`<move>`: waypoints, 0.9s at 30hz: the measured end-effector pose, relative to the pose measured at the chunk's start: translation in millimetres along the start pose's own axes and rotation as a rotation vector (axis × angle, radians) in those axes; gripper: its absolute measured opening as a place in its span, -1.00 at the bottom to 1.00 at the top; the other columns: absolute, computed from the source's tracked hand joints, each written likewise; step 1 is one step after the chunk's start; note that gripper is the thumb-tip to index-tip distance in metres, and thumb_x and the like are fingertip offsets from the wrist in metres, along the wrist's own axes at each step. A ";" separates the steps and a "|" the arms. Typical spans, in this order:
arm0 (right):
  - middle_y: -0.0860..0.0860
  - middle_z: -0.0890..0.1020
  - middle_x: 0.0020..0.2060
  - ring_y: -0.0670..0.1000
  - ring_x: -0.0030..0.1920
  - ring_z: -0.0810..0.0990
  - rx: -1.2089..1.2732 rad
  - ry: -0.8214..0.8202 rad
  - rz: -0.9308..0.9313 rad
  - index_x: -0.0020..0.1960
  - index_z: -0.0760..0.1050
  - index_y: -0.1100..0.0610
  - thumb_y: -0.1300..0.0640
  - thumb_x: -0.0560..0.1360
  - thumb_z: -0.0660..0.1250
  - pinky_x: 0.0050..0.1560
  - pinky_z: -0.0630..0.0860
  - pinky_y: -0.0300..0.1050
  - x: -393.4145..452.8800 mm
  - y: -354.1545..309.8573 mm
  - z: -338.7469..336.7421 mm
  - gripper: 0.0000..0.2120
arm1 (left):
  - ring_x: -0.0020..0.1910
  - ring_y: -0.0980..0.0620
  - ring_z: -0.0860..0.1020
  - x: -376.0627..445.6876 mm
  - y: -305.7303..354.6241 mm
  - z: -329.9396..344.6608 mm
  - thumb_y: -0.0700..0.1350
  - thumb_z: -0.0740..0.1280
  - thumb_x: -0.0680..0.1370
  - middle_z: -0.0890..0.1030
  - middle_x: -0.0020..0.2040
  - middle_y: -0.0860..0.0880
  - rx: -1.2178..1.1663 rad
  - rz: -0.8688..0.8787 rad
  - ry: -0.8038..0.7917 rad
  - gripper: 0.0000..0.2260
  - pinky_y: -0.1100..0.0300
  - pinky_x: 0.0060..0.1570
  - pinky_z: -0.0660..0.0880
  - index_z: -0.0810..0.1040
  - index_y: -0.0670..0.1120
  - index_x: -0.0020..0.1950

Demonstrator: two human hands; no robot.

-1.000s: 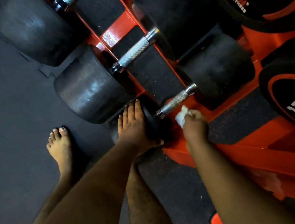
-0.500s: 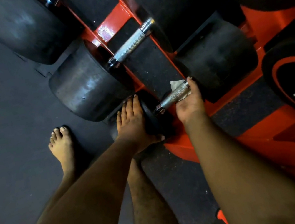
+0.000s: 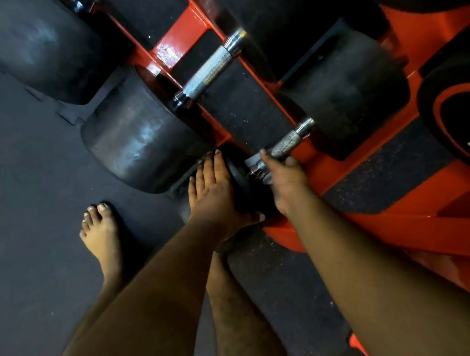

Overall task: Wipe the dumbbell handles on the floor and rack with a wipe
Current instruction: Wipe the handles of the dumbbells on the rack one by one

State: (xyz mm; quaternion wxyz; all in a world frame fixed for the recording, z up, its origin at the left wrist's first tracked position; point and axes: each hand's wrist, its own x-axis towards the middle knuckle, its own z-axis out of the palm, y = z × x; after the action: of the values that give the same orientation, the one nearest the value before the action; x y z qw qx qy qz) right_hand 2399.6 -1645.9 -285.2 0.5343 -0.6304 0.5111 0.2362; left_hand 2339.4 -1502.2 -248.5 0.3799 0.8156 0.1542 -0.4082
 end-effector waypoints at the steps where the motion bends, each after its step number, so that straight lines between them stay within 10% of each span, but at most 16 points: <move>1: 0.18 0.67 -0.06 0.10 -0.17 0.65 0.073 0.074 -0.063 0.12 0.51 0.19 0.16 0.55 0.43 -0.09 0.64 0.04 1.4 -1.0 -0.8 -0.80 | 0.64 -0.01 -0.21 0.4 -0.6 0.4 0.26 0.63 0.23 -0.20 0.67 -0.05 0.000 0.000 0.008 0.36 -0.01 0.59 -0.22 -0.30 -0.08 0.64; 4: 0.07 0.70 -0.10 0.04 -0.15 0.68 0.190 0.249 -0.248 0.21 0.58 0.19 0.26 0.58 0.34 -0.06 0.64 -0.03 2.6 -10.9 -2.9 -0.79 | 0.64 -0.01 -0.19 1.9 -2.4 1.9 0.26 0.63 0.22 -0.17 0.67 -0.05 -0.004 -0.001 0.017 0.36 -0.02 0.60 -0.22 -0.29 -0.08 0.64; 9: 0.06 0.72 -0.09 0.03 -0.08 0.70 -0.357 0.144 -0.459 0.26 0.60 0.18 0.22 0.62 0.25 0.07 0.64 0.05 -31.8 16.0 -6.2 -0.74 | 0.64 -0.03 -0.22 2.9 -1.6 1.2 0.28 0.63 0.22 -0.21 0.67 -0.08 -0.003 0.002 -0.007 0.37 -0.04 0.60 -0.21 -0.31 -0.08 0.64; 13: 0.00 0.60 0.22 -0.14 0.25 0.53 -0.762 0.168 -1.008 0.36 0.53 0.28 0.39 0.56 0.24 0.31 0.37 -0.42 -34.0 -11.8 -23.1 -0.62 | 0.64 -0.03 -0.21 5.3 -4.6 3.3 0.27 0.64 0.21 -0.19 0.67 -0.07 -0.005 0.009 0.012 0.38 -0.05 0.60 -0.19 -0.30 -0.08 0.64; 18: 0.17 0.48 0.44 0.15 0.55 0.27 -1.384 -0.066 -1.050 0.36 0.53 0.21 0.42 0.52 0.21 0.52 0.21 0.07 -12.5 -4.3 -29.2 -0.55 | 0.64 -0.04 -0.20 5.9 -5.5 4.7 0.25 0.65 0.20 -0.19 0.67 -0.07 -0.019 0.012 0.008 0.38 -0.08 0.60 -0.16 -0.29 -0.07 0.64; 23: 0.12 0.58 0.34 0.03 0.34 0.53 -0.974 -0.219 -0.762 0.35 0.56 0.16 0.39 0.57 0.22 0.27 0.33 -0.42 -62.3 -4.7 -35.0 -0.59 | 0.65 -0.05 -0.13 -3.1 3.7 -12.4 0.16 0.63 0.31 -0.14 0.67 -0.07 -0.024 -0.025 -0.031 0.26 -0.05 0.61 -0.09 -0.23 -0.07 0.66; 27: 0.09 0.63 0.19 0.03 0.21 0.60 -0.488 -0.144 -0.581 0.29 0.50 0.14 0.20 0.50 0.30 0.24 0.50 -0.16 -112.3 -25.8 -34.6 -0.64 | 0.59 -0.13 0.20 -35.0 28.4 -43.9 0.13 0.52 0.44 0.21 0.62 -0.12 -0.245 -0.020 -0.027 -0.03 -0.05 0.53 0.22 0.02 -0.07 0.67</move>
State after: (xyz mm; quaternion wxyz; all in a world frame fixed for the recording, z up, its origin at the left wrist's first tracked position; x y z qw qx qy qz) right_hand 2373.1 -1636.0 -168.2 0.4476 -0.8395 0.2012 0.2332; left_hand 2357.7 -1486.3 -190.5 0.4745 0.7561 0.2059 -0.4009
